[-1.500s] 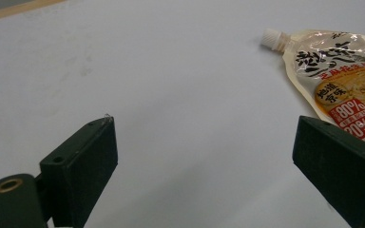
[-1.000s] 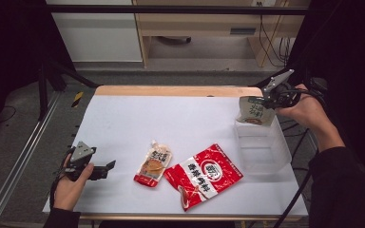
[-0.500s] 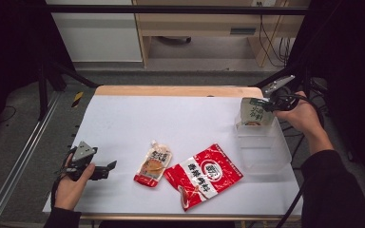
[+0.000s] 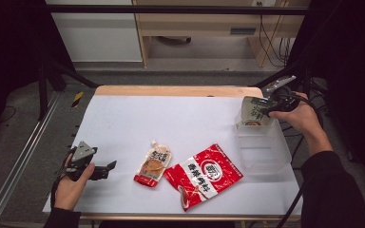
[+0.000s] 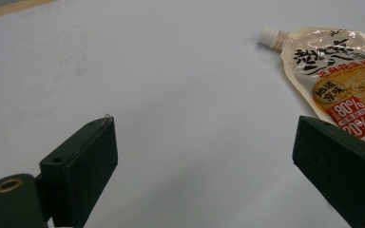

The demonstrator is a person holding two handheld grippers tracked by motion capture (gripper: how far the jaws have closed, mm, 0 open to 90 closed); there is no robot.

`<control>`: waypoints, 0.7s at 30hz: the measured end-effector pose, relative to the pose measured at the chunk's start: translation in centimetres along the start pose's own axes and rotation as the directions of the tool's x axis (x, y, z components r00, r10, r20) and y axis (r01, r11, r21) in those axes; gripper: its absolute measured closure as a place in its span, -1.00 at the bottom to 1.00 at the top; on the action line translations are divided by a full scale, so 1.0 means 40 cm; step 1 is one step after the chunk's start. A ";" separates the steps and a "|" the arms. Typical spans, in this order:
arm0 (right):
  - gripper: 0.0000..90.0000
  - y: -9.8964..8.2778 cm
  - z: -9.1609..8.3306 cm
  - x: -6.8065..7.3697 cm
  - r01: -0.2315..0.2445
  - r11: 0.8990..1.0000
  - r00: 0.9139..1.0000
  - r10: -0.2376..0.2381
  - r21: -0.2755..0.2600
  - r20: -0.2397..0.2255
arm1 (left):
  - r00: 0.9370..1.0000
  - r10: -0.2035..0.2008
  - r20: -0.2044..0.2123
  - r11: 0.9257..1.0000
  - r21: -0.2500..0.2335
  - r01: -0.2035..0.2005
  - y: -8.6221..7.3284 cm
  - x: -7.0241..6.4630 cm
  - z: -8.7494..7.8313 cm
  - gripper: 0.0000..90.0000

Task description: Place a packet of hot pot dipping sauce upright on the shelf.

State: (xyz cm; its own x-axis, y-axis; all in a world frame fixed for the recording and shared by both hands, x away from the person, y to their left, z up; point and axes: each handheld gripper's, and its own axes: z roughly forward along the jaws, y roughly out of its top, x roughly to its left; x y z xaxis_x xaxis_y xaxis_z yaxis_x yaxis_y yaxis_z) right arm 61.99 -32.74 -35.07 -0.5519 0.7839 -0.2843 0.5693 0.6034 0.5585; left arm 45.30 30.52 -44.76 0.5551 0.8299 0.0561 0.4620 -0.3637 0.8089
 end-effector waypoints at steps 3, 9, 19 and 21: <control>-0.44 0.000 -0.007 0.000 -0.008 1.000 1.000 0.008 -0.017 0.015 | 1.000 -0.002 0.000 1.000 -0.001 0.002 0.000 0.000 0.000 -0.83; -0.59 0.005 -0.059 0.010 -0.015 0.996 1.000 0.018 -0.087 0.026 | 1.000 0.002 0.002 1.000 0.002 -0.002 0.001 -0.001 0.002 -0.83; -0.77 0.023 -0.207 0.114 0.045 0.965 0.999 -0.040 -0.258 0.024 | 1.000 0.007 0.000 1.000 0.005 -0.007 0.001 -0.004 0.001 -0.84; -0.75 0.028 -0.231 0.147 0.049 0.953 0.999 -0.045 -0.300 0.020 | 1.000 0.002 0.002 1.000 0.004 -0.002 0.001 -0.005 0.001 -0.84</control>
State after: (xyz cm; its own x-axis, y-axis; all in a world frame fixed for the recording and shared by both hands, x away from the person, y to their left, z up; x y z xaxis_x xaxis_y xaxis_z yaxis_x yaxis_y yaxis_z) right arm 53.74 -28.80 -28.90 -0.5644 0.7589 -0.3249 0.3329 0.5693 0.7517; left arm 45.23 30.33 -44.76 0.5576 0.8282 0.0563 0.4636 -0.3670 0.8065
